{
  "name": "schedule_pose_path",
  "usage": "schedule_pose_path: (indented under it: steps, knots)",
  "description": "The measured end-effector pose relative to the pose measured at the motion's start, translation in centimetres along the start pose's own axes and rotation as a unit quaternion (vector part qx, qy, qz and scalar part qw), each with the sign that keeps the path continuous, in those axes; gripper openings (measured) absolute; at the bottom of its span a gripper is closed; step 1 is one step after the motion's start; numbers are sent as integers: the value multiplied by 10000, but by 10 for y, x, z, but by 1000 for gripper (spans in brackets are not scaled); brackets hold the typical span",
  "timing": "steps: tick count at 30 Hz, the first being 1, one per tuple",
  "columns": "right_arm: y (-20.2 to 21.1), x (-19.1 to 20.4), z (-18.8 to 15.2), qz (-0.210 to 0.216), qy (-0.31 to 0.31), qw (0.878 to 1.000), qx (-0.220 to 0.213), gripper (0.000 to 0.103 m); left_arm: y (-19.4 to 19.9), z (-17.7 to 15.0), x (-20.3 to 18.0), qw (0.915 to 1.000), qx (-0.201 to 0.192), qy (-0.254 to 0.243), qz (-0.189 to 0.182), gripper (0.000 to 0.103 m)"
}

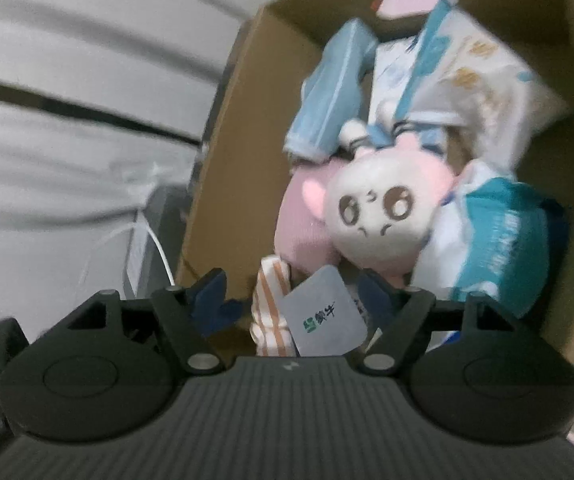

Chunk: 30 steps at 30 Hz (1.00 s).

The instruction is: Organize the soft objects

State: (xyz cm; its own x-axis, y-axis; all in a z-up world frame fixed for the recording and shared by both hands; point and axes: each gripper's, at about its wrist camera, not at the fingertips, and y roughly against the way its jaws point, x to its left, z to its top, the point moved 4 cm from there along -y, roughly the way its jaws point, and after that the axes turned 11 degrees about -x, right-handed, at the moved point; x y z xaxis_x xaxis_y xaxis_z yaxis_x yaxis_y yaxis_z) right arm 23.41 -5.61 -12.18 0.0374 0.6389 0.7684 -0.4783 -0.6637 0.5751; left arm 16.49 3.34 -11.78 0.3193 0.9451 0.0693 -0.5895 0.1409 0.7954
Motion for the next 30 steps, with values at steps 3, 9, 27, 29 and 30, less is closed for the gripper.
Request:
schedule_pose_path:
  steps: [3,9,27,29,30]
  knots:
    - [22,-5,2,113,-355,9984,-421,75,10,4,-4,9998,-174,22,-5,87]
    - [77,-12,-1,205,-652,9908,-1168,79,42,10,-16,9983,-509,283,21,92]
    - [277,-32,-137,-2212,1302,9323,-2546,102,113,-28,-86,9961,-615,-176,603,103]
    - [282,-29,-155,-2488,1588,9200,-2579,102,111,-36,-91,9973,-448,-162,554,103]
    - [283,-28,-163,-2599,1711,9141,-2601,102,111,-40,-91,9978,-373,-108,534,103]
